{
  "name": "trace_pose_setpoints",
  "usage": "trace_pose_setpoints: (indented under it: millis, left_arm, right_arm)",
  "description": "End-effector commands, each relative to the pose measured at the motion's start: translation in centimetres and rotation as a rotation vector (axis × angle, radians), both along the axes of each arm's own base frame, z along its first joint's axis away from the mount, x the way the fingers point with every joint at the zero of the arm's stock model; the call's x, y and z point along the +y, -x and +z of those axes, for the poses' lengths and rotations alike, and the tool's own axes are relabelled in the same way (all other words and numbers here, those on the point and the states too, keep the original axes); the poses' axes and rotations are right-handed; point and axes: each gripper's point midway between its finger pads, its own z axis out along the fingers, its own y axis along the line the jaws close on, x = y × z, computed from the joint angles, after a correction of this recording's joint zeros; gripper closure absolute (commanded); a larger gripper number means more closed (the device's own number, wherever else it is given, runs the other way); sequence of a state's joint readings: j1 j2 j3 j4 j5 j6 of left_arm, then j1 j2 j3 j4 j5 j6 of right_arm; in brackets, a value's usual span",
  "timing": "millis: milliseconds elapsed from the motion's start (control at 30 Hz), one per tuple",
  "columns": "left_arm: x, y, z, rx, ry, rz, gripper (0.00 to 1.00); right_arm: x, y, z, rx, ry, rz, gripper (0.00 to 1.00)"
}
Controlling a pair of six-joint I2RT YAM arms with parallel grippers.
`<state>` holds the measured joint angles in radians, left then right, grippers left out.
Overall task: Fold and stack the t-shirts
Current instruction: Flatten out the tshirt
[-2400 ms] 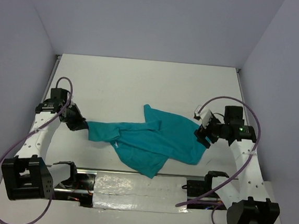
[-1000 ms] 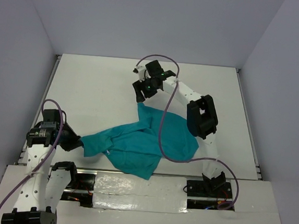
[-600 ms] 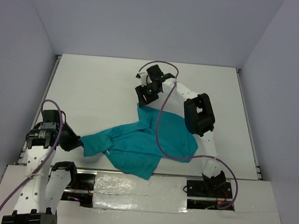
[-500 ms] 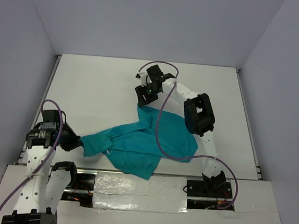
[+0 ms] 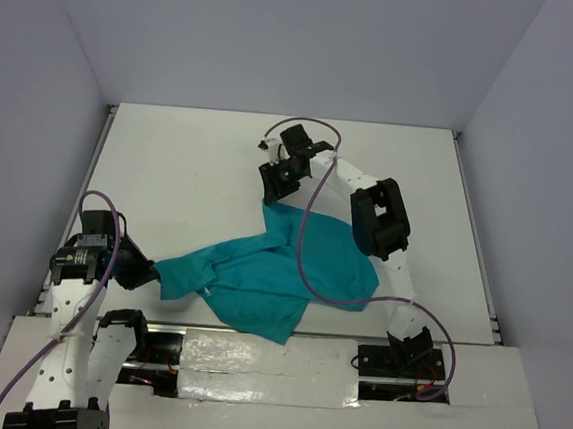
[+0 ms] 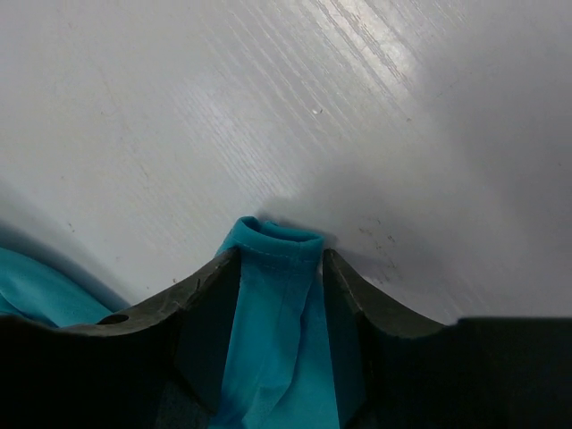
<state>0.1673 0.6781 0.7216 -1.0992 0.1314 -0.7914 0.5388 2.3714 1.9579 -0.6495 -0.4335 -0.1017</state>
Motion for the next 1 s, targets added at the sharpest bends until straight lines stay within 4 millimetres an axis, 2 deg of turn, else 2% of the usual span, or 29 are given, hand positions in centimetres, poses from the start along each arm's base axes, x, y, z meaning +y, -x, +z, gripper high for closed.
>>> trace_pose_setpoints:
  millis: [0,100,133,300,400,500,567,667,700,733,767,800,833,867,900,933,967]
  left_arm:
    - [-0.1,-0.2,0.3,-0.011,0.009,-0.002,1.00]
    - [-0.1,-0.1,0.3,-0.013,0.006,-0.001,1.00]
    - [-0.1,-0.1,0.3,-0.011,0.006,-0.001,1.00]
    - [-0.1,-0.1,0.3,-0.018,0.006,0.004,1.00]
    - [0.0,-0.3,0.5,-0.025,0.002,0.003,1.00]
    - [0.2,-0.8,1.1,-0.039,-0.010,0.003,1.00]
    - [0.5,-1.3,1.9,-0.060,-0.024,0.001,1.00]
    - [1.2,-2.6,3.4,-0.101,-0.057,0.002,1.00]
    - [1.5,-3.2,4.0,-0.120,-0.077,0.005,1.00]
    - [1.8,-3.9,5.2,-0.153,-0.093,0.000,1.00]
    - [2.0,-4.6,5.5,-0.146,-0.100,-0.004,1.00]
    - [2.2,-5.2,6.1,-0.162,-0.110,-0.007,1.00]
    - [2.6,-6.4,7.7,-0.211,-0.132,-0.011,1.00]
    - [2.8,-7.3,8.0,-0.213,-0.136,-0.014,1.00]
    - [3.1,-8.3,9.6,-0.260,-0.151,-0.015,1.00]
    - [3.3,-9.6,10.8,-0.316,-0.167,-0.023,1.00]
    - [3.4,-10.7,11.3,-0.334,-0.171,-0.031,1.00]
  right_arm:
    - [0.8,-0.5,-0.4,-0.002,-0.015,0.009,0.51]
    - [1.0,-0.4,-0.4,0.003,-0.018,0.020,0.57]
    - [1.0,-0.4,-0.5,-0.002,-0.020,0.022,0.63]
    - [1.1,-0.6,1.9,-0.059,-0.066,0.030,0.78]
    - [0.6,-1.3,4.0,-0.109,-0.095,0.009,0.82]
    - [-0.3,-2.6,7.0,-0.184,-0.122,-0.027,0.84]
    - [-1.0,-3.4,9.8,-0.236,-0.148,-0.050,0.86]
    - [-3.1,-4.8,13.9,-0.299,-0.190,-0.103,0.89]
    - [-4.5,-5.7,15.2,-0.318,-0.200,-0.134,0.90]
    - [-5.5,-6.0,17.0,-0.340,-0.215,-0.155,0.90]
    - [-6.2,-6.1,17.8,-0.344,-0.229,-0.166,0.91]
    - [-8.3,-7.0,18.9,-0.357,-0.237,-0.207,0.94]
    - [-9.2,-6.9,20.3,-0.362,-0.259,-0.231,0.95]
    - [-10.2,-6.9,21.1,-0.364,-0.275,-0.251,0.95]
    - [-11.1,-6.6,21.4,-0.349,-0.295,-0.260,0.96]
    - [-13.0,-6.7,23.3,-0.359,-0.332,-0.308,0.96]
    - [-13.9,-6.4,24.0,-0.355,-0.356,-0.325,0.97]
